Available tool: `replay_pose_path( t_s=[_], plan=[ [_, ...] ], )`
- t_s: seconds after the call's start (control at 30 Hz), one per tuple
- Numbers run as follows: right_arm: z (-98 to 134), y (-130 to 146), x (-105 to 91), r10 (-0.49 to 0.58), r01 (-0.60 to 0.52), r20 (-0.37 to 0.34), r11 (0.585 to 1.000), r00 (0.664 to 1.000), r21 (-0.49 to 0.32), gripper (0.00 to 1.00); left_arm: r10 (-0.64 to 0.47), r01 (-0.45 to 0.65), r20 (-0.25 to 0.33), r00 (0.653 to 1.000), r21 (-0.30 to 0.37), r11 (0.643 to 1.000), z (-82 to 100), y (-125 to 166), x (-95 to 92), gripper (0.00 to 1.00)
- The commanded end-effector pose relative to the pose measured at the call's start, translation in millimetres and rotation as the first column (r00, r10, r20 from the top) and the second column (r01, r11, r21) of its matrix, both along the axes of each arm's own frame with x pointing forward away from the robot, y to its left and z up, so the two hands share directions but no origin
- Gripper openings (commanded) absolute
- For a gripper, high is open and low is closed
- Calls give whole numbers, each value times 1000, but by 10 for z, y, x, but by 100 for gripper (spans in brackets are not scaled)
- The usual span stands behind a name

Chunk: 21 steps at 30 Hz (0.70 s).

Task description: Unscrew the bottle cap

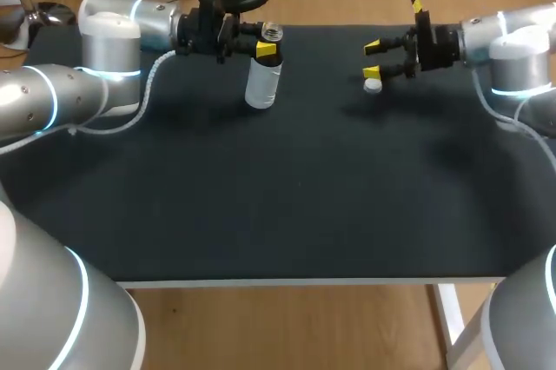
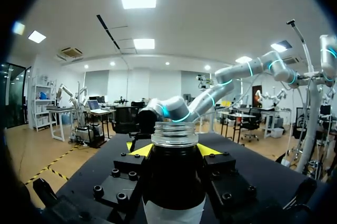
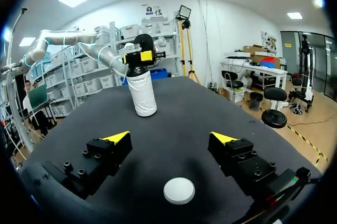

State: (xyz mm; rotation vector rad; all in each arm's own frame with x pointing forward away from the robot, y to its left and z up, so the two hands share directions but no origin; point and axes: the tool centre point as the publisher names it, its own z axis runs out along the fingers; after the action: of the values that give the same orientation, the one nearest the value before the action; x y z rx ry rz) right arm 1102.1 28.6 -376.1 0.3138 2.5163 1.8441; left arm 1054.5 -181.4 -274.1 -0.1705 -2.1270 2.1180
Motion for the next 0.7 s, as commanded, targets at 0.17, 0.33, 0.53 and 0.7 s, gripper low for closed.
replay_pose_path(
  t_s=[0.17,0.33,0.53,0.7],
  plan=[
    [33,1,-72,-168,170,55,985,984,-28,100,-1,1,0,1000,0,1000,4,-1,4,100],
    [33,1,-72,-168,170,55,985,984,-28,100,-1,1,0,1000,0,1000,4,-1,4,100],
    [33,1,-72,-168,170,55,985,984,-28,100,-6,6,13,1000,0,1000,43,-7,-32,100],
    [33,1,-72,-168,170,55,985,984,-28,100,5,-5,24,1000,19,1000,78,45,-105,100]
  ],
)
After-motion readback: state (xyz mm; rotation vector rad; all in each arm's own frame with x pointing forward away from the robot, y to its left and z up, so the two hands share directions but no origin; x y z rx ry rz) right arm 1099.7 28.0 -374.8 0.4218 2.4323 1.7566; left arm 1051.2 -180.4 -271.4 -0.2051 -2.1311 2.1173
